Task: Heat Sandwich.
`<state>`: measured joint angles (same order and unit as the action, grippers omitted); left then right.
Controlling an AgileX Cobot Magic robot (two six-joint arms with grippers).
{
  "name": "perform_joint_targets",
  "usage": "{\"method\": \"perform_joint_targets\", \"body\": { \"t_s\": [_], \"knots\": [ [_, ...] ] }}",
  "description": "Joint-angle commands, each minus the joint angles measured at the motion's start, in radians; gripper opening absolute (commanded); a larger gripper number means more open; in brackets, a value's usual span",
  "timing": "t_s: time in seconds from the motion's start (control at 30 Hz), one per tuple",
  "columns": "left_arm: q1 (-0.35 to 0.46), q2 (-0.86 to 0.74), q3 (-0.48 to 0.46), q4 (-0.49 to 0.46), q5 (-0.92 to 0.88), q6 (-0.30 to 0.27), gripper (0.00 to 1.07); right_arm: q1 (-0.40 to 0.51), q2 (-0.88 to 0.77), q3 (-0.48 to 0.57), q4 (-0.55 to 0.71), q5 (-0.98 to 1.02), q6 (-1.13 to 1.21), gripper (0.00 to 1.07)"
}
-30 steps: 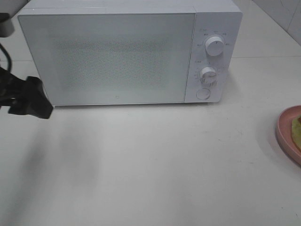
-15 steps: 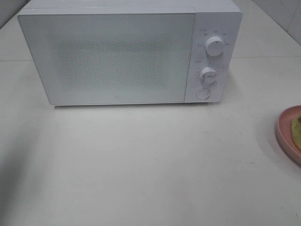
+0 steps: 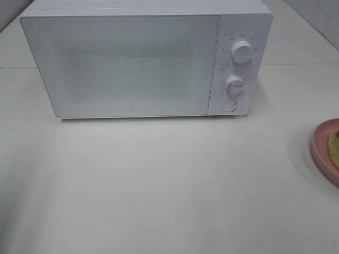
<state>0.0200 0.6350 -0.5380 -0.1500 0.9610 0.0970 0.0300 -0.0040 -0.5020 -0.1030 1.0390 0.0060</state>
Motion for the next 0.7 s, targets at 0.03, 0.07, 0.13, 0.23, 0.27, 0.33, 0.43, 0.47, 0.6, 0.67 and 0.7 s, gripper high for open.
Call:
{"method": "perform_joint_targets", "body": {
  "t_s": [0.03,0.07,0.13,0.23,0.27,0.33,0.43,0.47,0.6,0.67,0.7],
  "knots": [
    [0.003,-0.033,0.013,0.001,0.000,-0.006,0.98,-0.008,-0.026,-0.002,-0.003,-0.003,0.003,0.76],
    [0.003,-0.080,0.013,0.009,0.002,-0.005,0.98,-0.008,-0.026,-0.002,-0.003,-0.003,0.003,0.76],
    [0.003,-0.115,0.013,0.011,0.002,-0.005,0.98,-0.008,-0.026,-0.002,-0.003,-0.003,0.003,0.76],
    [0.003,-0.166,0.015,0.009,0.024,-0.005,0.98,-0.008,-0.026,-0.002,-0.003,-0.003,0.003,0.76],
    [0.003,-0.186,0.020,0.009,0.045,-0.005,0.98,-0.008,-0.026,-0.002,-0.003,-0.003,0.003,0.76],
    [0.003,-0.227,0.039,0.021,0.074,-0.005,0.98,-0.008,-0.026,-0.002,-0.003,-0.003,0.003,0.76],
    [0.003,-0.281,0.042,0.036,0.076,-0.017,0.98,-0.008,-0.026,-0.002,-0.003,-0.003,0.003,0.76],
    [0.003,-0.295,0.042,0.036,0.076,-0.017,0.98,-0.008,-0.026,-0.002,-0.003,-0.003,0.003,0.76],
    [0.003,-0.365,0.042,0.036,0.076,-0.017,0.98,-0.008,-0.026,-0.002,-0.003,-0.003,0.003,0.76],
    [0.003,-0.425,0.042,0.034,0.076,-0.017,0.98,-0.008,-0.026,-0.002,-0.003,-0.003,0.003,0.76],
    [0.003,-0.425,0.042,0.034,0.076,-0.017,0.98,-0.008,-0.026,-0.002,-0.003,-0.003,0.003,0.76]
  ]
}}
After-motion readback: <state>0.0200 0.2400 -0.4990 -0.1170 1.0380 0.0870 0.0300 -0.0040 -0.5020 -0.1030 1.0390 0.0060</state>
